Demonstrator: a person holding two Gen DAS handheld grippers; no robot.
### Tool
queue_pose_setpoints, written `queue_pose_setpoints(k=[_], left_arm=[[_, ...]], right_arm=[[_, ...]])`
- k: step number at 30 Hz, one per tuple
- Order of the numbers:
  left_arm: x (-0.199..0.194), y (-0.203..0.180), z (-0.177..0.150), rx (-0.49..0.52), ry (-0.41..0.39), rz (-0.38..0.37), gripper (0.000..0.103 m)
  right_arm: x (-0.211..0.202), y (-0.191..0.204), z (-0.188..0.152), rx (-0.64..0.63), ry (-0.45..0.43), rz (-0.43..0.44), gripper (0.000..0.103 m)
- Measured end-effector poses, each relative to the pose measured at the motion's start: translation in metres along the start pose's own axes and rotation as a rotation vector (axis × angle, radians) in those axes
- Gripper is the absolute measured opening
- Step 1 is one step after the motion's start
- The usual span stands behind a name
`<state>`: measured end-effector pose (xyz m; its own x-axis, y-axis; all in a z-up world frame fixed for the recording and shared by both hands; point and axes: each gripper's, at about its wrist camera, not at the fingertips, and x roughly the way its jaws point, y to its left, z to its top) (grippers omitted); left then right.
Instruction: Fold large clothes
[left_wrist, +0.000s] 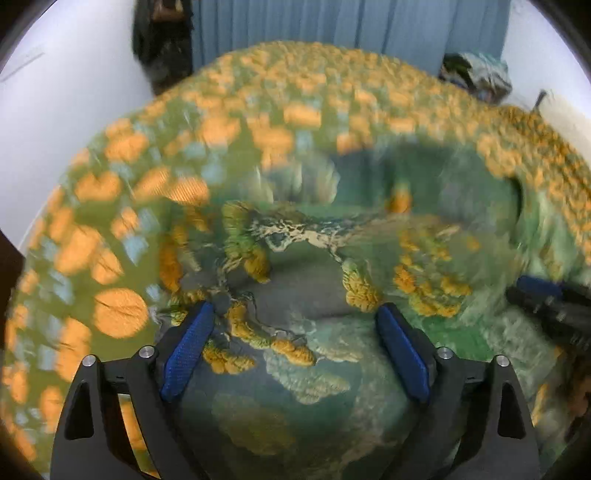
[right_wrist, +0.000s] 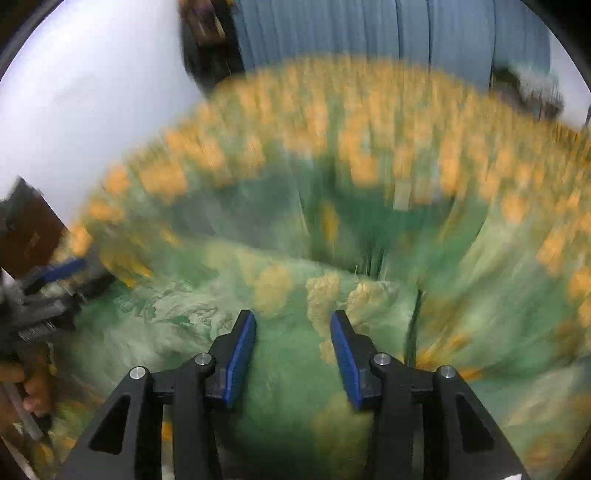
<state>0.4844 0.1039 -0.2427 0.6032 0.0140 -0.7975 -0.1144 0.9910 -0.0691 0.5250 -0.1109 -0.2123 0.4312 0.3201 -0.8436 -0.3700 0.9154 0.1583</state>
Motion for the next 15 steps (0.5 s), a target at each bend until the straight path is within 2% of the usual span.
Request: queue_pose_setpoints(k=[2,8,12,14,15], left_arm=[[-0.001,0.000,-0.003,-0.004,-0.038,0.002,0.096],[-0.002,-0.001,-0.002,0.001,-0.047,0.002,0.098],[-0.029,-0.006,0.002,0.049,0.014,0.027,0.098],[-0.057,-0.006,-0.005,0.075,0.016,-0.011,0.099],[-0.068,-0.005,-0.012,0.090,0.017,-0.035,0.102]], right_arm=[[0.000,0.000,-0.004,-0.009,-0.048,0.001,0.044],[0.000,-0.007,-0.006,0.016,-0.055,0.046,0.044],[-0.015,0.000,0.007,-0.016,0.023,-0.015,0.044],[-0.041,0.010,0.007,-0.031,0.031,-0.061,0.044],[-0.057,0.016,0.000,-0.045,0.019,-0.067,0.048]])
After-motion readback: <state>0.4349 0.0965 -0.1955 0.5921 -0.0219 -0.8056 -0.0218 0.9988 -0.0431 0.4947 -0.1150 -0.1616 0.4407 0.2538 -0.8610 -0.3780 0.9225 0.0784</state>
